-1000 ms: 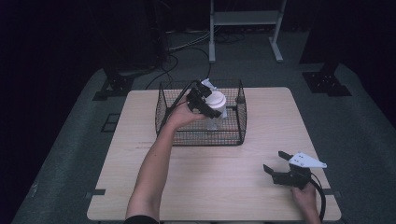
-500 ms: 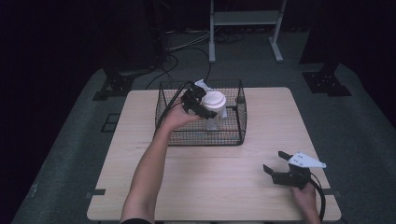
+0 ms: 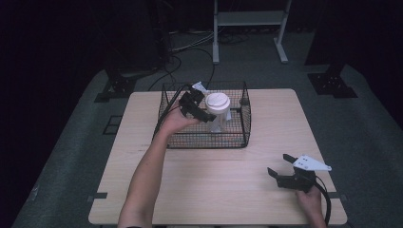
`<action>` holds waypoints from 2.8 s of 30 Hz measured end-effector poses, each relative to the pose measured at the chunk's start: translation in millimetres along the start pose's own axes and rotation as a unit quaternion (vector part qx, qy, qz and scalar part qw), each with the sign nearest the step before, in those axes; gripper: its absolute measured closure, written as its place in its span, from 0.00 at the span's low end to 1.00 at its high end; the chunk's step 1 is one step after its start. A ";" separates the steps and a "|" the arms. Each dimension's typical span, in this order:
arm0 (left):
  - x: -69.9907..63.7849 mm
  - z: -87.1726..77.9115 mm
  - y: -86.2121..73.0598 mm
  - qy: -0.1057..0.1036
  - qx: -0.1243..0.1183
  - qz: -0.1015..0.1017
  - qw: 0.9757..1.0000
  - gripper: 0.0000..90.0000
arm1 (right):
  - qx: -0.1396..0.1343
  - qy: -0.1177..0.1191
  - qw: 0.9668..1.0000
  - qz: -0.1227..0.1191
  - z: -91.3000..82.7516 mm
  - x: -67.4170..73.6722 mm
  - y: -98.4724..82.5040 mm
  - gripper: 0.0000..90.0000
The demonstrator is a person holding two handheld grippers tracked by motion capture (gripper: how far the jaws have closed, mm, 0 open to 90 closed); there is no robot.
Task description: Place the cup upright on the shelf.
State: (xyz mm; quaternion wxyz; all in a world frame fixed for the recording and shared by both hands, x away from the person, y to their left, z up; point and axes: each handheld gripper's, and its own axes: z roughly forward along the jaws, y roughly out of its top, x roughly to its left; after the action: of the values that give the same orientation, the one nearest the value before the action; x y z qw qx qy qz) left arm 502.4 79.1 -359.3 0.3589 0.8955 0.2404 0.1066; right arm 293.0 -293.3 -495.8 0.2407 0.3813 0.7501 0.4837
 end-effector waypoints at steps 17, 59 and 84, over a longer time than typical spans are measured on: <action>-11.3 -22.3 -16.9 0.011 -0.008 0.009 1.000 0.00 | 0.000 -0.003 1.000 0.003 0.0 0.0 -0.1 0.15; -61.4 -50.4 -68.1 -0.013 -0.039 0.042 0.998 0.00 | 0.002 -0.010 1.000 0.002 0.5 -0.6 -0.4 0.15; -90.7 -59.3 -109.0 -0.021 -0.051 0.044 0.997 0.00 | 0.005 -0.013 1.000 0.005 0.3 0.4 -0.4 0.15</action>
State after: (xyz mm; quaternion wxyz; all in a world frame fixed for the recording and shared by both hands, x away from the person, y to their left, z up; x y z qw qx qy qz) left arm 364.1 136.5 -394.0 0.4041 0.8878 0.1872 0.1157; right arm 292.9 -292.9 -496.2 0.2458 0.3928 0.7475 0.4760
